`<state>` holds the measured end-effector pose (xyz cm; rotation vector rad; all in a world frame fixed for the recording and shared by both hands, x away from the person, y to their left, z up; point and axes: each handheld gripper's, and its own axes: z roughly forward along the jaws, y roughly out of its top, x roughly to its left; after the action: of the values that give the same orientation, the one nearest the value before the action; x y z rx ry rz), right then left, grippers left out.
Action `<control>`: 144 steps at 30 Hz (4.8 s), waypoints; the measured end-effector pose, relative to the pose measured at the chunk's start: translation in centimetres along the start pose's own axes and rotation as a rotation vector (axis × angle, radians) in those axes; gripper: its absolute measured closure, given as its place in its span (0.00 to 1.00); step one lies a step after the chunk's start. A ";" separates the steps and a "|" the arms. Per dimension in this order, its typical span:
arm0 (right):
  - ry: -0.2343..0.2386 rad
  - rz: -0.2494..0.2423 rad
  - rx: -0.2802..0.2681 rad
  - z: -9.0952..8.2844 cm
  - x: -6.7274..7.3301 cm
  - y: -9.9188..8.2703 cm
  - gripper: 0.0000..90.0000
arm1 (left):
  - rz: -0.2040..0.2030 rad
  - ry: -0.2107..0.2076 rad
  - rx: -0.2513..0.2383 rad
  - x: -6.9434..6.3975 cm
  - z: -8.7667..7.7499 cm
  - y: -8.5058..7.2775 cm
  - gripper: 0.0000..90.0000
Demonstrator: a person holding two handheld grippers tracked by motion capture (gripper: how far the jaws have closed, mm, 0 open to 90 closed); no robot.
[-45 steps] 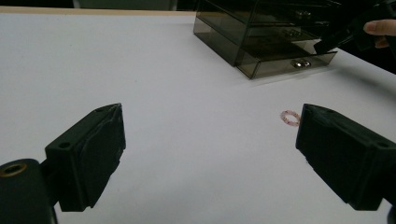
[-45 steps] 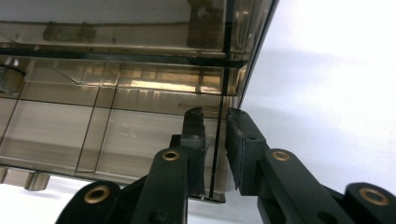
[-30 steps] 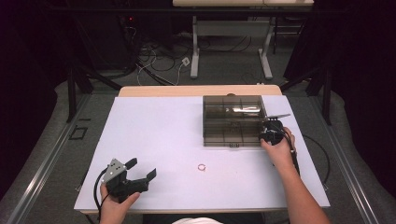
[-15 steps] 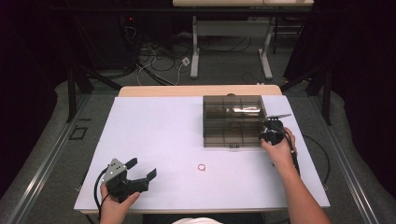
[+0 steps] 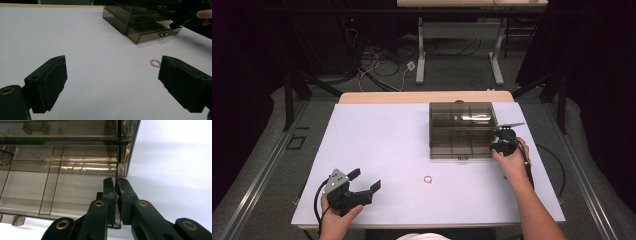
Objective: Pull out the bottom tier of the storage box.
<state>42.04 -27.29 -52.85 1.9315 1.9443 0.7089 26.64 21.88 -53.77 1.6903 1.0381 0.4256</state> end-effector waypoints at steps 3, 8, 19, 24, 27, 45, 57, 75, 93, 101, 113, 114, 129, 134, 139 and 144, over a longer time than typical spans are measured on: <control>-0.006 -0.006 0.000 0.0 0.0 -0.1 0.96 | 0.005 -0.002 0.002 0.0 0.1 0.0 0.10; -0.007 -0.014 0.011 -0.1 0.1 -0.2 0.96 | 0.004 -0.006 0.002 0.0 0.2 0.1 0.10; 0.000 -0.023 0.014 -0.5 0.0 -0.7 0.96 | 0.015 -0.026 0.009 -0.1 0.9 0.4 0.10; 0.000 -0.029 0.010 -0.8 0.1 -1.0 0.95 | 0.018 -0.036 0.015 -0.1 1.2 0.5 0.10; -0.004 -0.035 0.010 -0.9 0.1 -1.2 0.95 | 0.017 -0.041 0.015 -0.2 1.4 0.6 0.10; -0.001 -0.049 0.014 -1.4 0.1 -1.8 0.95 | 0.031 -0.059 0.022 -0.3 2.1 0.8 0.10; 0.007 -0.063 0.021 -1.6 0.1 -2.1 0.94 | 0.037 -0.067 0.024 -0.3 2.4 0.9 0.10; 0.020 -0.059 0.053 -1.1 -0.2 -2.2 0.94 | 0.034 -0.067 0.026 -0.4 2.4 0.9 0.10; 0.036 -0.080 0.038 -1.3 0.1 -2.0 0.81 | 0.040 -0.063 0.028 -0.3 2.3 0.9 0.11; 0.045 -0.095 -0.018 -2.0 0.3 -1.7 0.75 | 0.034 -0.063 0.028 -0.3 2.3 0.9 0.11; 0.119 -0.141 -0.074 -3.2 1.9 -1.5 0.71 | 0.031 -0.061 0.029 -0.3 2.2 0.8 0.12; 0.126 -0.149 -0.073 -3.3 2.3 -1.5 0.71 | 0.031 -0.060 0.029 -0.3 2.2 0.8 0.12; 0.186 -0.371 -0.170 -3.9 6.0 -2.1 0.58 | 0.031 -0.052 0.027 -0.2 1.9 0.7 0.12; 0.204 -0.439 -0.187 -3.9 7.0 -2.5 0.58 | 0.032 -0.052 0.027 -0.2 1.9 0.7 0.12; 0.218 -0.495 -0.202 -3.8 7.7 -2.8 0.57 | 0.033 -0.052 0.030 -0.2 1.9 0.7 0.12; 0.227 -0.518 -0.193 -3.6 8.0 -2.9 0.56 | 0.028 -0.050 0.032 -0.2 1.9 0.7 0.12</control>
<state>37.30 -19.71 -50.49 1.1989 2.2773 0.9416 28.15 20.58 -53.83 1.7374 0.9900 0.3848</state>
